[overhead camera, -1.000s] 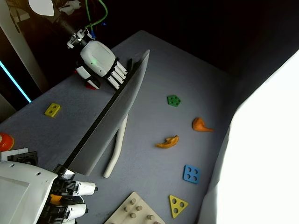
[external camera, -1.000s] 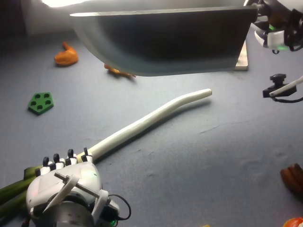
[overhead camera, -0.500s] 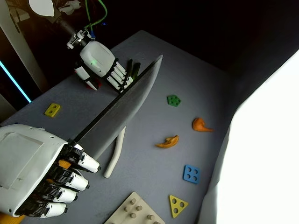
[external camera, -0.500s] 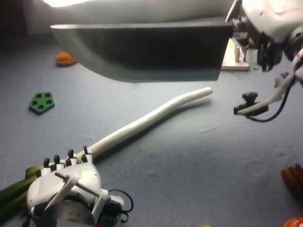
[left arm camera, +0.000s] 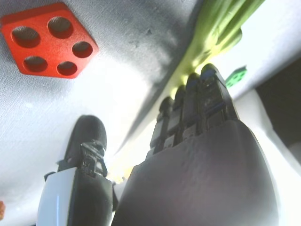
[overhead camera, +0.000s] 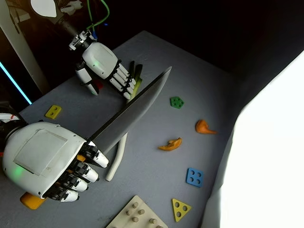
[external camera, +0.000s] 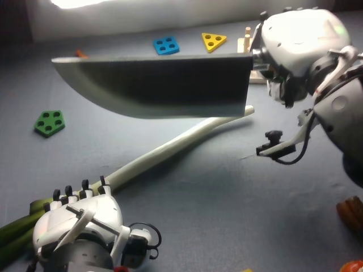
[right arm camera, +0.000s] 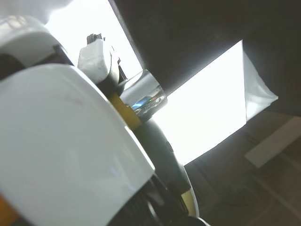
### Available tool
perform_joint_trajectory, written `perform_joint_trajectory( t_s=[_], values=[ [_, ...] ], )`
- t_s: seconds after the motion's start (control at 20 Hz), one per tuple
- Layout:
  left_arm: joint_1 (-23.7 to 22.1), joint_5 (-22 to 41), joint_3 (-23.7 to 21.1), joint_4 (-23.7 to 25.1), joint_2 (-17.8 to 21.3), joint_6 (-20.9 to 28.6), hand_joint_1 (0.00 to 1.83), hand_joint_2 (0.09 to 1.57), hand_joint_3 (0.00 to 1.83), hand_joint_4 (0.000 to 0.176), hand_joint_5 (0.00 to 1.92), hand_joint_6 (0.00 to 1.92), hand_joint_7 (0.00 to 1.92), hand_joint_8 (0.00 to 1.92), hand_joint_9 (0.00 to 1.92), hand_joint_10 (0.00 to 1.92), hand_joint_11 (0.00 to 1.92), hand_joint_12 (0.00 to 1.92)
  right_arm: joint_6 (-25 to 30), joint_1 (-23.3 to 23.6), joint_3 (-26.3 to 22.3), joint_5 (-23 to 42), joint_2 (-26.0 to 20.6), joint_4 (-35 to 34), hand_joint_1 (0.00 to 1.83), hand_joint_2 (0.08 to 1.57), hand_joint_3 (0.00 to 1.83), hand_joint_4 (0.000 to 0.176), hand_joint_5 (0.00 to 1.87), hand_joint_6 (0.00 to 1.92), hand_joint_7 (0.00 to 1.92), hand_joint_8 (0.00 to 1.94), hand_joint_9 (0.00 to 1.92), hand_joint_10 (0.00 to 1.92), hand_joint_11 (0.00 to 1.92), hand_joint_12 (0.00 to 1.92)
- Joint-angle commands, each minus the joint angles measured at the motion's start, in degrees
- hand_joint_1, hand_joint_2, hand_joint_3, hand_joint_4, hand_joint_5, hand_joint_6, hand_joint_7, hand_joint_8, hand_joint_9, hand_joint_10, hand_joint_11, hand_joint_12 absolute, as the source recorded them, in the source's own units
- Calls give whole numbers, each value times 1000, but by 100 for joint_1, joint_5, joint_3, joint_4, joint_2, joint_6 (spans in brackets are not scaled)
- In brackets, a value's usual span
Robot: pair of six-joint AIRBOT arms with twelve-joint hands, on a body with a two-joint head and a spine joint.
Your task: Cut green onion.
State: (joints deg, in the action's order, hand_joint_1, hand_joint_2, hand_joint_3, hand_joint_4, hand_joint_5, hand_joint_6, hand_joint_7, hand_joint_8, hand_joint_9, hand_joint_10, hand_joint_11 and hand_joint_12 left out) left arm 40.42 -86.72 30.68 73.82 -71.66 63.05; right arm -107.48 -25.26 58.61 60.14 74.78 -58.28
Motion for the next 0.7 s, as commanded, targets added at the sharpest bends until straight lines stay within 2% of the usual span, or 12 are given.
perform_joint_trajectory(
  t_s=[0.0,0.25,0.35,0.65],
  values=[
    [40,-139,18,106,12,-29,438,1372,5,0,86,10,70,15,14,5,0,0,42,28,37,526,21,477,1639,905,608,176,1366,1921,1502,1941,1600,1921,1639,1921],
    [66,-136,16,107,12,-29,441,1374,4,0,66,0,76,6,44,13,0,0,1,-50,177,537,225,438,1649,917,577,176,1368,1921,1504,1941,1600,1921,1646,1921],
    [68,-134,15,108,13,-29,529,1355,0,0,87,7,61,0,43,10,0,0,49,-68,227,525,260,419,1628,899,604,176,1370,1921,1503,1941,1605,1921,1667,1921],
    [74,-125,15,110,12,-29,436,1360,0,0,0,0,33,0,7,0,0,0,159,-187,404,526,372,436,1629,906,622,176,1361,1921,1484,1941,1616,1921,1665,1921]
  ],
)
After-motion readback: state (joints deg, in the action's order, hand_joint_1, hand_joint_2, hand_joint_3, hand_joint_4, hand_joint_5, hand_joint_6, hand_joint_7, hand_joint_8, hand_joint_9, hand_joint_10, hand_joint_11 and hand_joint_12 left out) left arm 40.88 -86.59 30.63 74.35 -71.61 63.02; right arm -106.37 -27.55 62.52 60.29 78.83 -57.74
